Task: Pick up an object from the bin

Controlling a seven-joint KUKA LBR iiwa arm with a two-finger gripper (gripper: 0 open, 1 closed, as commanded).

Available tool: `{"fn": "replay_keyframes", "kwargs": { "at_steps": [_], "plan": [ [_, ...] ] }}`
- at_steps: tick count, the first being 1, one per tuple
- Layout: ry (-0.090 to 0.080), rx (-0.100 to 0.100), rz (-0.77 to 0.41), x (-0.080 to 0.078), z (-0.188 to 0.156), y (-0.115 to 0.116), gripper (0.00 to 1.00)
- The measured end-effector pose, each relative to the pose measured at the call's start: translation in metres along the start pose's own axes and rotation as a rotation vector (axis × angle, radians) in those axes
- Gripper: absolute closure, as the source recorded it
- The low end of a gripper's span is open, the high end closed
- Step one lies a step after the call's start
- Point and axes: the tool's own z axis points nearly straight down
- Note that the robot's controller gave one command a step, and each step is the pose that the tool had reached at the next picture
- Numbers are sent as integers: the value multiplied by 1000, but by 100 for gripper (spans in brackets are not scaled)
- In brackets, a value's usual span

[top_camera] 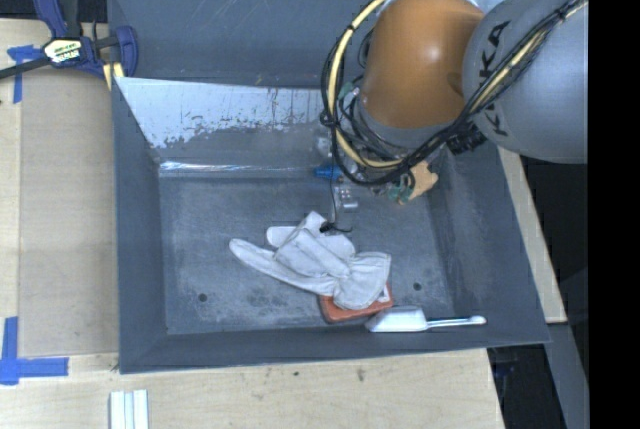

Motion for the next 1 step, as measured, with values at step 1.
{"fn": "replay_keyframes", "kwargs": {
  "at_steps": [1],
  "plan": [
    [-2, 0, -185, 14, 36, -1, 0]
  ]
}}
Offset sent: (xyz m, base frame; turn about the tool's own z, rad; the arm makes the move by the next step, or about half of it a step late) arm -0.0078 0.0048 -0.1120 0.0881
